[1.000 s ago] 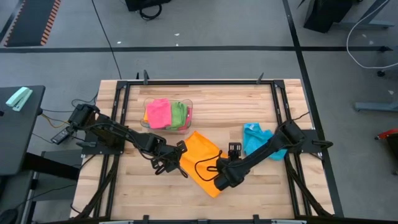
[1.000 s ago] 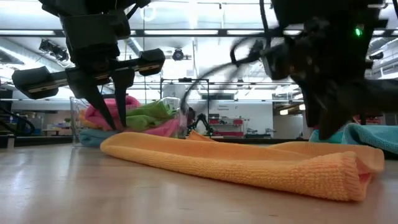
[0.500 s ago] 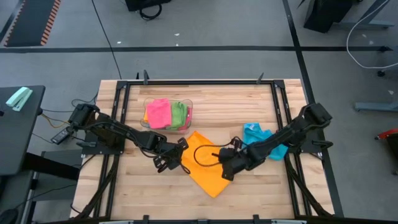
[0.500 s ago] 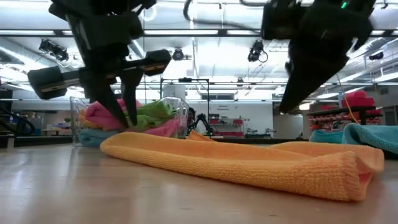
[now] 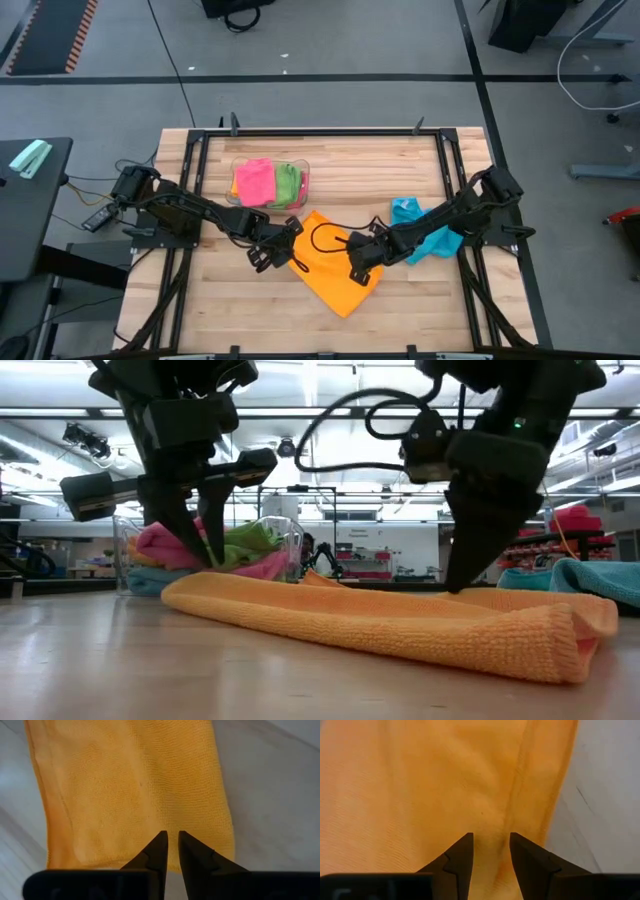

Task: Fold microfiber towels
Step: Fold the orange microfiber towel

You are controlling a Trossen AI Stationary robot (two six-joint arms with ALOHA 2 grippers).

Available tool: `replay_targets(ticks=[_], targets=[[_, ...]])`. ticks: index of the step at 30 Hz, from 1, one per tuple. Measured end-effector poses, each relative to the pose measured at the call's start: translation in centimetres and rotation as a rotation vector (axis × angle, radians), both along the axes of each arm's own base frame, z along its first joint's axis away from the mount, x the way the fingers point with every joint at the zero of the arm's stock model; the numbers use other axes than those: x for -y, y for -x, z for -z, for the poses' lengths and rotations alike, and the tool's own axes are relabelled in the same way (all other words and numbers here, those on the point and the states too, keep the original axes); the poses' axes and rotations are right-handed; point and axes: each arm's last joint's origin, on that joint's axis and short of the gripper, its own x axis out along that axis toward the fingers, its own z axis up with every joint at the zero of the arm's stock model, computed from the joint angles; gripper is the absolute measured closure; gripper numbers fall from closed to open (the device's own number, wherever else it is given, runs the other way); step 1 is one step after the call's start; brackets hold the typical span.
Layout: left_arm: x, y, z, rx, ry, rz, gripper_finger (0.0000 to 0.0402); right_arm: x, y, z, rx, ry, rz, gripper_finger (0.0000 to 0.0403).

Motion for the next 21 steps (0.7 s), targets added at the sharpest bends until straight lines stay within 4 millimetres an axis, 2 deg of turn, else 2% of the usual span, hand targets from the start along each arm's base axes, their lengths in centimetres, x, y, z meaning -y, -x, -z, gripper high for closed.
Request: replay_targets(ticks=[6, 10, 21], targets=[[0.0, 0.0, 0.0, 0.005, 0.0, 0.002, 0.0344, 0.2, -0.2, 0.0, 0.005, -0.053, 0.033, 0.0268], [0.0, 0.0, 0.0, 0.005, 0.0, 0.002, 0.0351, 0.3, -0.3, 1.0, -0.033, -0.107, 0.065, 0.028], [0.0, 0.0, 0.0, -0.004, -0.002, 0.002, 0.0352, 0.2, -0.4, 0.8, -0.033, -0.127, 0.072, 0.0355]])
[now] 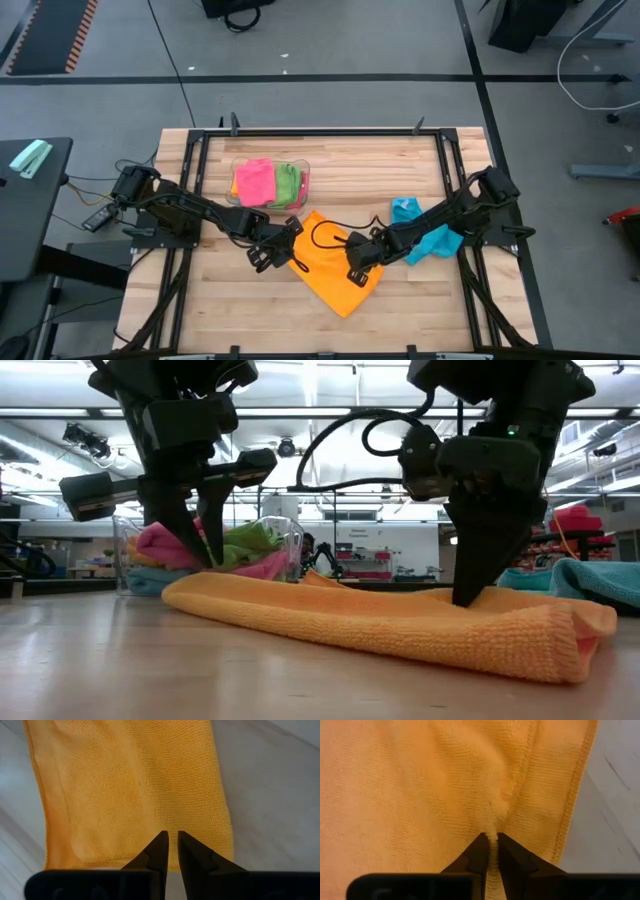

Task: Fold microfiber towels
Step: Fold the orange microfiber towel

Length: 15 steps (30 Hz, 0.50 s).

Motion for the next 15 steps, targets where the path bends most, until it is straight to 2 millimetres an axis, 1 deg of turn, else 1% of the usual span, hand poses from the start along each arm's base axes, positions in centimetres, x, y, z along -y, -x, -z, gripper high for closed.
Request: replay_targets(ticks=[2, 7, 9, 15], targets=[[0.0, 0.0, 0.0, -0.002, 0.0, 0.0, 0.0351, 0.0, -0.1, -0.2, -0.003, -0.003, -0.001, 0.0358], [0.0, 0.0, 0.0, -0.002, -0.001, 0.0, 0.0356, -0.1, -0.2, -1.6, -0.048, 0.025, -0.031, 0.0358], [0.0, 0.0, 0.0, -0.002, 0.0, 0.0, 0.0358, 0.2, -0.1, -1.8, -0.084, 0.039, -0.031, 0.0359], [0.0, 0.0, 0.0, -0.002, 0.0, 0.0, 0.036, 0.5, -0.1, -1.8, -0.091, 0.062, -0.043, 0.0359]])
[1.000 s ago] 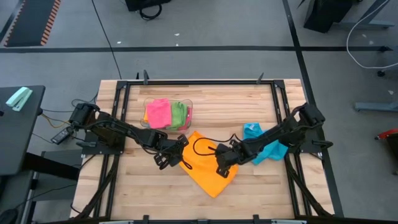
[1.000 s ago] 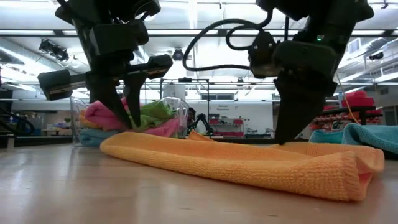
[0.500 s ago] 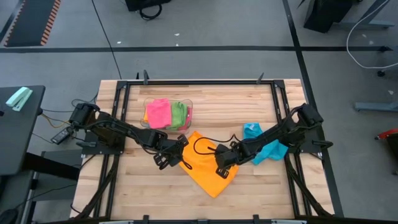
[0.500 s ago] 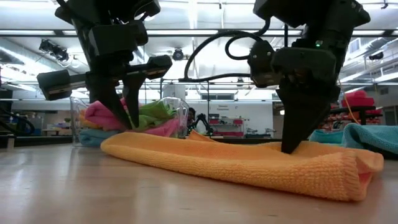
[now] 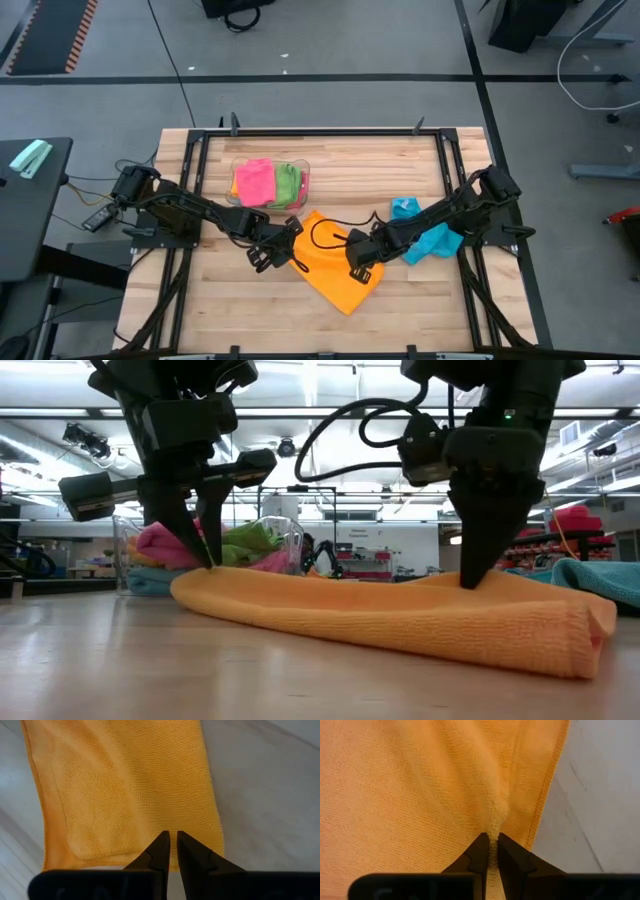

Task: Fold microfiber towels
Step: Fold the orange microfiber towel

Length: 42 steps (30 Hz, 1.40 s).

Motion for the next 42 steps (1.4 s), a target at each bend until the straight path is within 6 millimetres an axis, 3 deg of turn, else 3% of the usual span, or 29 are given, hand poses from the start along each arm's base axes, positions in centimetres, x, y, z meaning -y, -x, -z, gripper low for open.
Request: replay_targets(ticks=[11, 19, 27, 33, 42], targets=[[0.1, -0.1, 0.0, 0.004, 0.022, -0.01, 0.036, 0.4, 0.4, 0.7, -0.013, 0.02, -0.007, 0.035], [0.6, -1.1, 0.2, 0.06, 0.208, -0.118, 0.0323, 0.5, 0.7, 1.1, -0.028, 0.014, 0.008, 0.0271], [0.7, -1.6, 3.5, -0.044, 0.207, -0.239, 0.0308, 0.8, 1.3, -0.8, -0.222, 0.014, 0.042, 0.0213], [0.7, -1.7, 3.7, -0.049, 0.198, -0.258, 0.032, 0.9, -1.2, -2.3, -0.008, 0.123, -0.049, 0.0214], [0.6, -1.6, 3.6, -0.047, 0.207, -0.278, 0.0319, 4.8, -3.7, -0.7, 0.297, 0.172, -0.081, 0.023]])
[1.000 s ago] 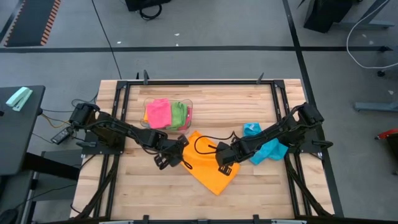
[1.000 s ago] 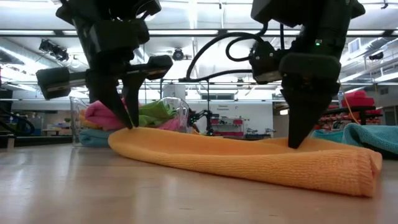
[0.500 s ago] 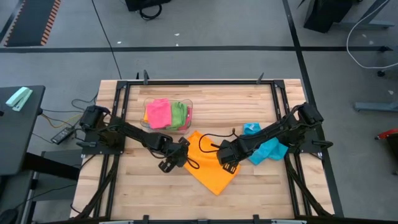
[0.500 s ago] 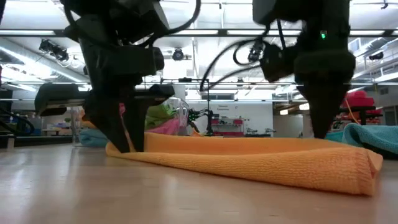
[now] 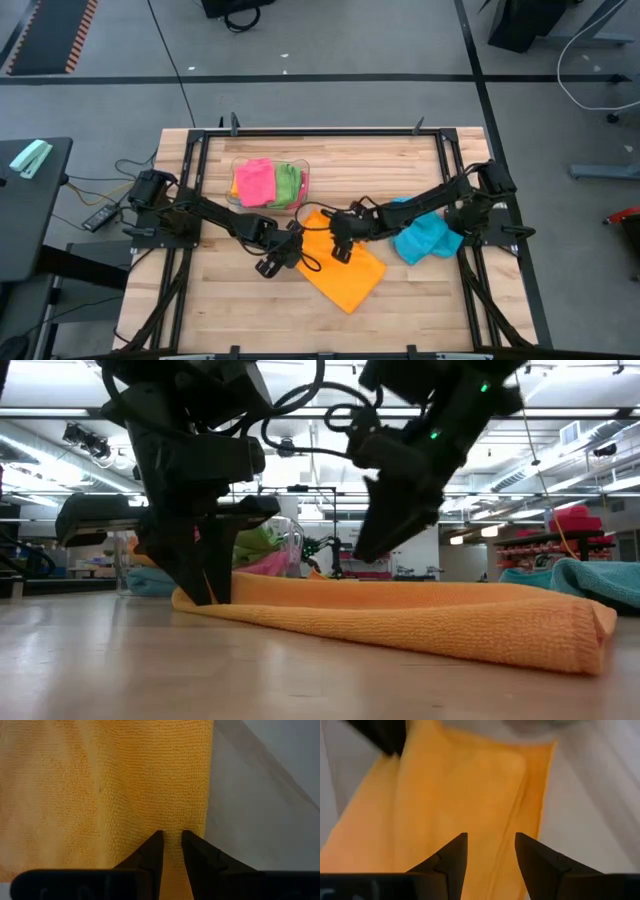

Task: Fold microfiber towels
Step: Fold the orange microfiber towel

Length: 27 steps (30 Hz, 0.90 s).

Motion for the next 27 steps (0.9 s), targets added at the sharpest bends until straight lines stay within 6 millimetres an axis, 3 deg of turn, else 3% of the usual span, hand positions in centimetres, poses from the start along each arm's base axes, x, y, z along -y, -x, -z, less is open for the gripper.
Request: replay_targets(ticks=[7, 15, 27], targets=[[0.0, 0.0, 0.0, 0.004, -0.001, -0.001, 0.0322, 2.2, -1.2, 0.7, 0.15, 0.0, 0.001, 0.023], [0.0, 0.0, 0.0, 0.007, -0.003, 0.003, 0.0321, 3.6, -3.3, 4.8, 0.096, -0.001, 0.014, 0.0231], [0.0, 0.0, 0.0, 0.01, -0.003, 0.004, 0.0325, 4.7, -3.9, 4.5, 0.146, 0.03, 0.006, 0.0231]])
